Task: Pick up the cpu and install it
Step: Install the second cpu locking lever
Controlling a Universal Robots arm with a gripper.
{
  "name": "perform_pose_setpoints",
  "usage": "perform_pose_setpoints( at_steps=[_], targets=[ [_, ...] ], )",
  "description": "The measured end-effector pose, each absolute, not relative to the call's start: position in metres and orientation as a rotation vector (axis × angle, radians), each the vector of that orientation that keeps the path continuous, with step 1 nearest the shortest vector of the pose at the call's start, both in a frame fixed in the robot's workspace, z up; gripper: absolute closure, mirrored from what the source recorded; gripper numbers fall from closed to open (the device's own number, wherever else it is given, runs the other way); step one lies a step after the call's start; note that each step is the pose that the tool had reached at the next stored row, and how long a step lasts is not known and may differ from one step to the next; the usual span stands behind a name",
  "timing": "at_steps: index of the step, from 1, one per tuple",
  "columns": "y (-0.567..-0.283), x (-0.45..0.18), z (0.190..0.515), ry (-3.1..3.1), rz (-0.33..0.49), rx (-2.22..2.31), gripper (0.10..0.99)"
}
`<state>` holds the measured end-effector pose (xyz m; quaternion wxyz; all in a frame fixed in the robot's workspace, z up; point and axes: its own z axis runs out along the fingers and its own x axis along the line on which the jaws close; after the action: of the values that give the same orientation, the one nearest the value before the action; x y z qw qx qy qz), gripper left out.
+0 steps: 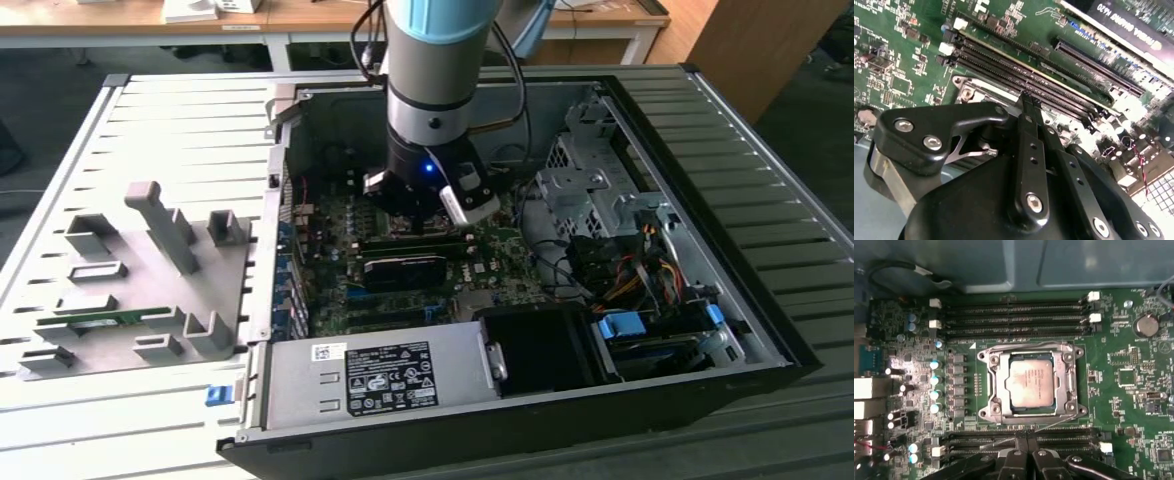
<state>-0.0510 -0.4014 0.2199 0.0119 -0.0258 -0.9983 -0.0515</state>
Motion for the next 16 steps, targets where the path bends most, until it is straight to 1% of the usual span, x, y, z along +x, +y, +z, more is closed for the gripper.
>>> perform_pose_setpoints(
  at_steps=[4,5,10,16],
  targets=[
    [-0.407,-0.051,0.22,-3.104,-0.258,-0.079,0.965],
    [-0.409,-0.051,0.22,-3.103,-0.269,-0.079,0.965],
    [-0.421,-0.056,0.219,-3.101,-0.287,-0.079,0.965],
    [-0.422,-0.06,0.218,-3.1,-0.303,-0.079,0.965]
  ],
)
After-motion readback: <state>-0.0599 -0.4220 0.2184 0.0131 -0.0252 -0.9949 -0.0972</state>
